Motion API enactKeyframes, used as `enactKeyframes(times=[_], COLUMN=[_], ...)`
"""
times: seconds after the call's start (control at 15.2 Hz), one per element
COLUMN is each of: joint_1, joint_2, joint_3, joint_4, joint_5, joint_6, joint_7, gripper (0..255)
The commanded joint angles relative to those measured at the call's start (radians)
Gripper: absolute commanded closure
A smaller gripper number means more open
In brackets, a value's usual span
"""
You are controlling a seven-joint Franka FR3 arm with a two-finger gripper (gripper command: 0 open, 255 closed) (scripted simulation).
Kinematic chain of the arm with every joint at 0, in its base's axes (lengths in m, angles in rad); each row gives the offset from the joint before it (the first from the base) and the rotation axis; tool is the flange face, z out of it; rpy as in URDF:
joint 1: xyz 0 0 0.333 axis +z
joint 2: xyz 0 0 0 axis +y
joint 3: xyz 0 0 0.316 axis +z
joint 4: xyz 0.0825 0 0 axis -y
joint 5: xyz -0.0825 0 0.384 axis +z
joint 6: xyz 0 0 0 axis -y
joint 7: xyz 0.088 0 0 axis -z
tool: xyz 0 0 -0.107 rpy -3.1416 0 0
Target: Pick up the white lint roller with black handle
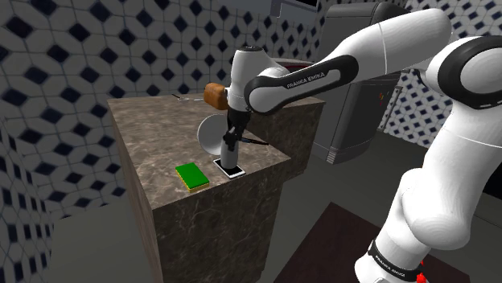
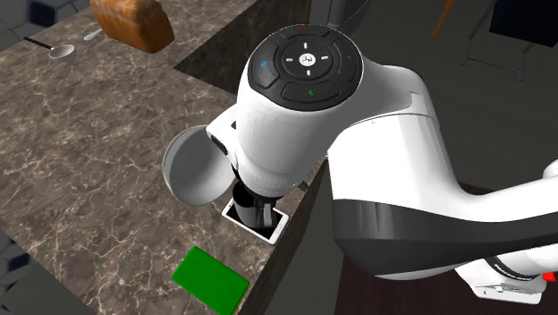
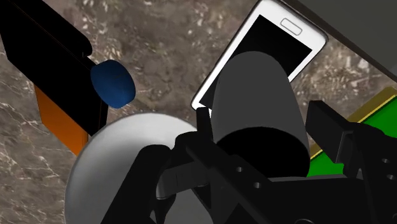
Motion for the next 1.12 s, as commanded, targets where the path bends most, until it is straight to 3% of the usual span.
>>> enactKeyframes(times=[0.0,1.06], joint_1=[-0.001,0.002], joint_2=[-0.003,-0.036], joint_3=[-0.001,0.002], joint_4=[0.009,0.161], joint_5=[0.001,0.023], joint_6=[-0.012,-0.195], joint_7=[-0.003,-0.038], gripper=[255,255])
